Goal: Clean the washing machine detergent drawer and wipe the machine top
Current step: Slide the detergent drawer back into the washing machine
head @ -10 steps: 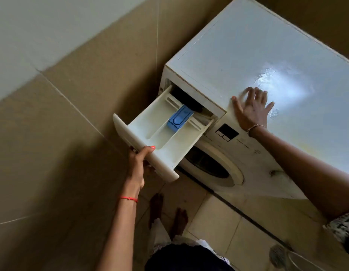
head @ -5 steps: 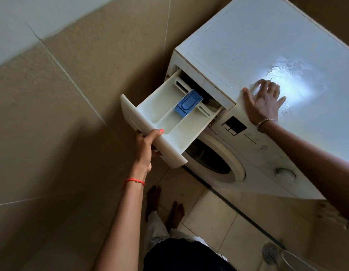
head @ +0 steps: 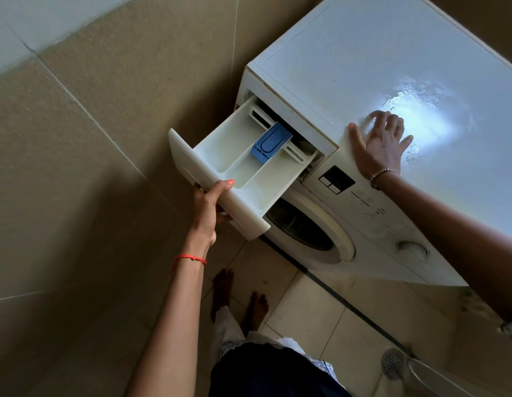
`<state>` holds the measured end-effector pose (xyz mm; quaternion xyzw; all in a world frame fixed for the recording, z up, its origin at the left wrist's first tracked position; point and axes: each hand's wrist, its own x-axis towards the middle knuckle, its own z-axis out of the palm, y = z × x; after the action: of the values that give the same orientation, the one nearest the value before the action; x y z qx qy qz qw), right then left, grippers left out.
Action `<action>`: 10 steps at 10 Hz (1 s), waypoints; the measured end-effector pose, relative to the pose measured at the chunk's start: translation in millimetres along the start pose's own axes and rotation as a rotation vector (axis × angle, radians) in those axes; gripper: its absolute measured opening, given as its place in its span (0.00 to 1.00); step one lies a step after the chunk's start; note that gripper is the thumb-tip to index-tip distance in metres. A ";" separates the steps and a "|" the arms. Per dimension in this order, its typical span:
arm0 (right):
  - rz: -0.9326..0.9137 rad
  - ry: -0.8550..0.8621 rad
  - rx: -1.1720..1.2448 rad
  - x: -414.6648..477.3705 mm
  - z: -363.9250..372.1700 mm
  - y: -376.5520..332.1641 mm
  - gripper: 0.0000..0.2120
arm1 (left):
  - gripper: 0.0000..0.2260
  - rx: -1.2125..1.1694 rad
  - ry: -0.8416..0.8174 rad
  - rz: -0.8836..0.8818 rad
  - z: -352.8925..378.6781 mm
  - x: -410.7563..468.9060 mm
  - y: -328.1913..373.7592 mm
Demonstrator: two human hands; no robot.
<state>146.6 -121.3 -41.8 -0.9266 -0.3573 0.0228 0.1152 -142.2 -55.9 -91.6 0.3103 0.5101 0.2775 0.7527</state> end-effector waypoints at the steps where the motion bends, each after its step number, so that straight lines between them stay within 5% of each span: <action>1: 0.002 -0.001 0.000 0.4 0.4 0.0 0.27 | 0.33 0.000 -0.008 -0.003 8.9 2.7 3.1; 2: 0.008 0.000 0.003 1.5 0.8 -0.6 0.26 | 0.39 0.009 -0.022 -0.010 16.2 5.5 3.8; 4: 0.005 0.011 0.013 0.9 0.6 -1.7 0.26 | 0.33 0.016 -0.012 0.015 15.9 7.7 -1.8; 10: -0.020 0.108 -0.003 0.4 6.2 -3.5 0.24 | 0.40 -0.117 0.078 0.254 28.2 13.8 -29.1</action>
<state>143.7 -117.3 -47.0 -0.9229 -0.3601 -0.0288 0.1332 -108.2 -69.9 -113.5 0.3171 0.4787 0.4115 0.7078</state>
